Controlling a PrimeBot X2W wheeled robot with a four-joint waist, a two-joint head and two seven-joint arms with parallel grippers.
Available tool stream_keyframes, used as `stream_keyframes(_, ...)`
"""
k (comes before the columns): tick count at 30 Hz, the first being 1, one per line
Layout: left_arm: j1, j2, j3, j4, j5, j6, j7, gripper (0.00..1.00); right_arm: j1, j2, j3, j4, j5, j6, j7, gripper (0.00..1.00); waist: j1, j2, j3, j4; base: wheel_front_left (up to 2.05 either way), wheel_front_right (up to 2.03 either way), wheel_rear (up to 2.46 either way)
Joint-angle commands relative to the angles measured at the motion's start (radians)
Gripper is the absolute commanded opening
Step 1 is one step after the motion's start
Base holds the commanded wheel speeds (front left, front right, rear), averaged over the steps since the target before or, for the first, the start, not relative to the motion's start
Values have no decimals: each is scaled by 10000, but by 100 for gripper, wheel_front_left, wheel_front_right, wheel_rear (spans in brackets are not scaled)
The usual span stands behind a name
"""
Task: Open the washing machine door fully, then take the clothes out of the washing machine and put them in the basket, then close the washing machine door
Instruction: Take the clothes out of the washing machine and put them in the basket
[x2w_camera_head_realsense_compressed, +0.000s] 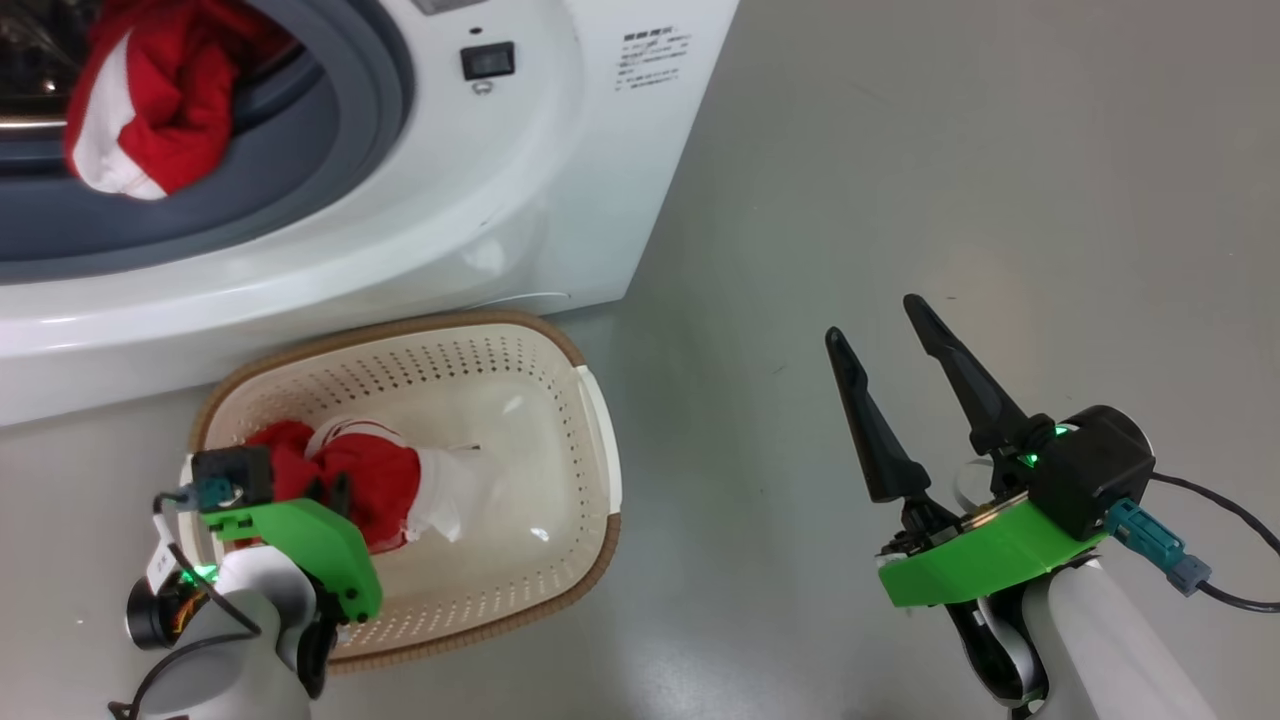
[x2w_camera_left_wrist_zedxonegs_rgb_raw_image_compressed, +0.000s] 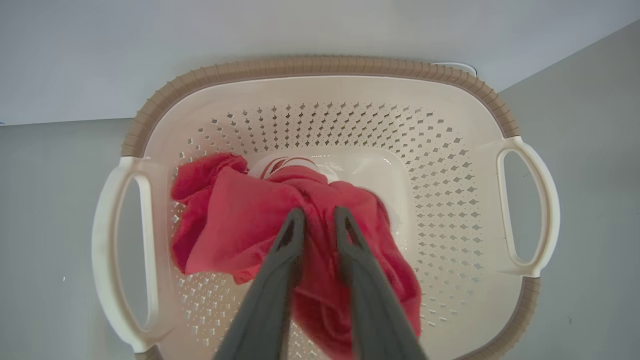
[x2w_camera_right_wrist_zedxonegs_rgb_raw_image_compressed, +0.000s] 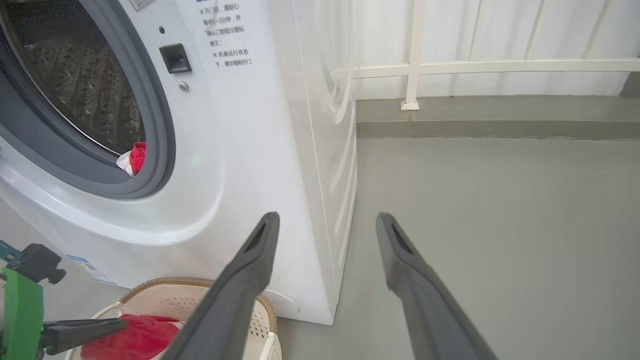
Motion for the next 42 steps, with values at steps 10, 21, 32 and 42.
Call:
stream_keyframes(10, -70, 300, -12, -131, -85, -157, -1288, 100, -61, 39, 17, -44, -81, 63, -65, 100, 0, 0, -354, 169, 0, 0, 0)
stream_keyframes(21, 568, 355, 141, -2282, 110, -20, -1489, 100, 57, 39, -382, 229, -341, 63, -65, 100, 0, 0, -1186, 677, 0, 0, 0)
stream_keyframes(32, 1966, 167, 764, -4948, 418, 73, -1492, 100, 286, 39, -737, 412, -615, 63, -65, 100, 0, 0, -2125, 1075, 0, 0, 0)
stream_keyframes(42, 3361, 116, 1298, -7294, 794, 2, -1492, 100, 628, 39, -919, 402, -575, 63, -65, 100, 0, 0, -2952, 1325, 0, 0, 0)
